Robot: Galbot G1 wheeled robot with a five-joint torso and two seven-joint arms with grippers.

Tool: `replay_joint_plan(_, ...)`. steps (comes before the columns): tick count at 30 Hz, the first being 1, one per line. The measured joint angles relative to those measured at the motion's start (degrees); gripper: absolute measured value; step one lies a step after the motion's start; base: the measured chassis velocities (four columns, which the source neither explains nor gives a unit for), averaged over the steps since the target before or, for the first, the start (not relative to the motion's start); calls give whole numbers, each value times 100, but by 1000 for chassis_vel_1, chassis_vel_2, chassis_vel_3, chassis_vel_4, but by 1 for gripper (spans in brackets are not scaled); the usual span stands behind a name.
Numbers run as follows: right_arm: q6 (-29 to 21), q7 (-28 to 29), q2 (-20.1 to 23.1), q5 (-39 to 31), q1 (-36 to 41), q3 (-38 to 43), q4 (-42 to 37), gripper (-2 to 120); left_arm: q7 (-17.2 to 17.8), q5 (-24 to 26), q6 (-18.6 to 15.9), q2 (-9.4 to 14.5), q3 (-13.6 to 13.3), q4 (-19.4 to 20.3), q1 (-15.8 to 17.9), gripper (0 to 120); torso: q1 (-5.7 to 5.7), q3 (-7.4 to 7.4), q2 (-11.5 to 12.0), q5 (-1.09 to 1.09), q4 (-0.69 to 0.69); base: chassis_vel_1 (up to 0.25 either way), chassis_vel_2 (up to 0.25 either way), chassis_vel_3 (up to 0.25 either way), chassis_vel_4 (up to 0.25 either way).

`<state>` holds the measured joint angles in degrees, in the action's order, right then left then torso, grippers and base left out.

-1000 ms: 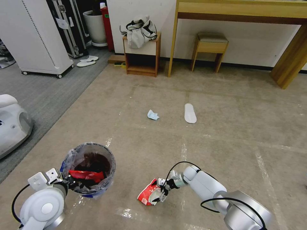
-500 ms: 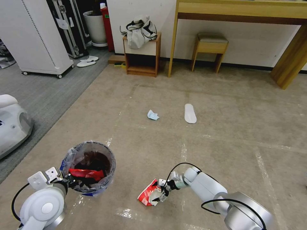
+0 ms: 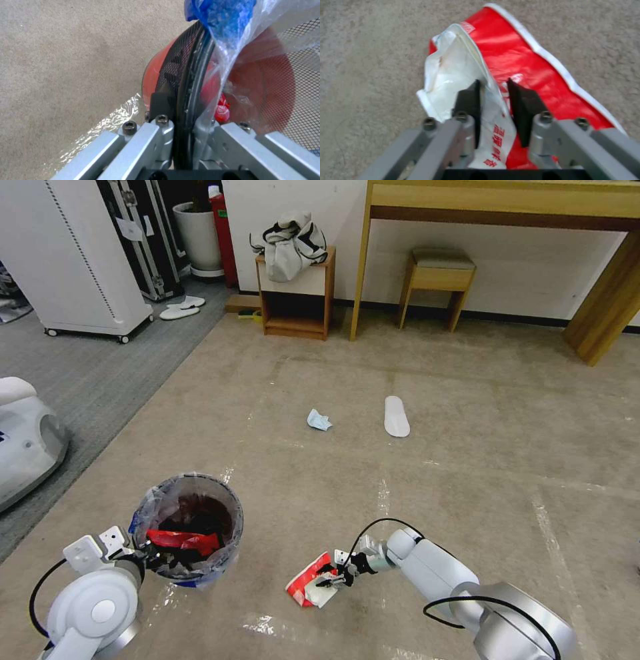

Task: Pick up the trash bin and place the garbage on the floor into it.

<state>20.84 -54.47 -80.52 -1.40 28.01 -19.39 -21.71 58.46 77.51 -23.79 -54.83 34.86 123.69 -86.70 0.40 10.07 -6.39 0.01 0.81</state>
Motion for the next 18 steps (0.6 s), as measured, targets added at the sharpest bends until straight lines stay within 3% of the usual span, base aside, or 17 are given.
replay_joint_plan(2,14,54,24,-34,-8,0,-6,7,0,-11,9,2,-12,-1,9,1,0,0,0,0,0,0,0,0,0)
replay_joint_plan(5,26,77,44,-54,-24,0,-10,2,-1,-26,28,9,-48,-13,44,1,0,0,0,0,0,0,0,0,0)
replay_joint_plan(18,-13,8,210,-393,38,-19,-476,1,-1,-75,48,19,-108,-8,84,1,0,0,0,-1,1,0,0,0,0)
